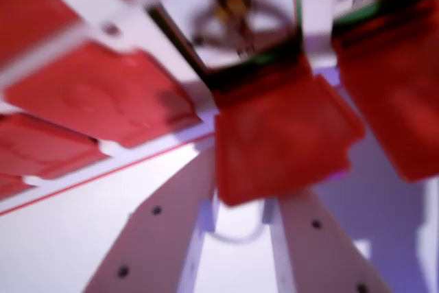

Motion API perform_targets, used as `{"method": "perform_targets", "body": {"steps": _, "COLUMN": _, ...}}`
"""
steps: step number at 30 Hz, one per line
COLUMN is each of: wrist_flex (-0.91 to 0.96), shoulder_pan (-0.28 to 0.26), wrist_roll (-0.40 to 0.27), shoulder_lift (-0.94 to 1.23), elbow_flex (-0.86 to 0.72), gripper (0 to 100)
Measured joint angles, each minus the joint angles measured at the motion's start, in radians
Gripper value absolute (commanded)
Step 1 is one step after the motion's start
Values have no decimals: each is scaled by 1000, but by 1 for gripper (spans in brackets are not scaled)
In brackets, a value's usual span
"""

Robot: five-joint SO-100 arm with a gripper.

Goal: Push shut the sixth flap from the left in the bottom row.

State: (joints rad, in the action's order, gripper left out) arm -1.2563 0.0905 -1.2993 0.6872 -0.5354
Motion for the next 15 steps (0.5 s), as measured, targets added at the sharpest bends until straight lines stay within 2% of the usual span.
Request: {"method": "perform_targets", "body": {"steps": 15, "wrist_flex": 104, "shoulder_pan": 0, "wrist_roll": 0, "shoulder_lift": 0, "elbow_flex": 5, "gripper": 2}}
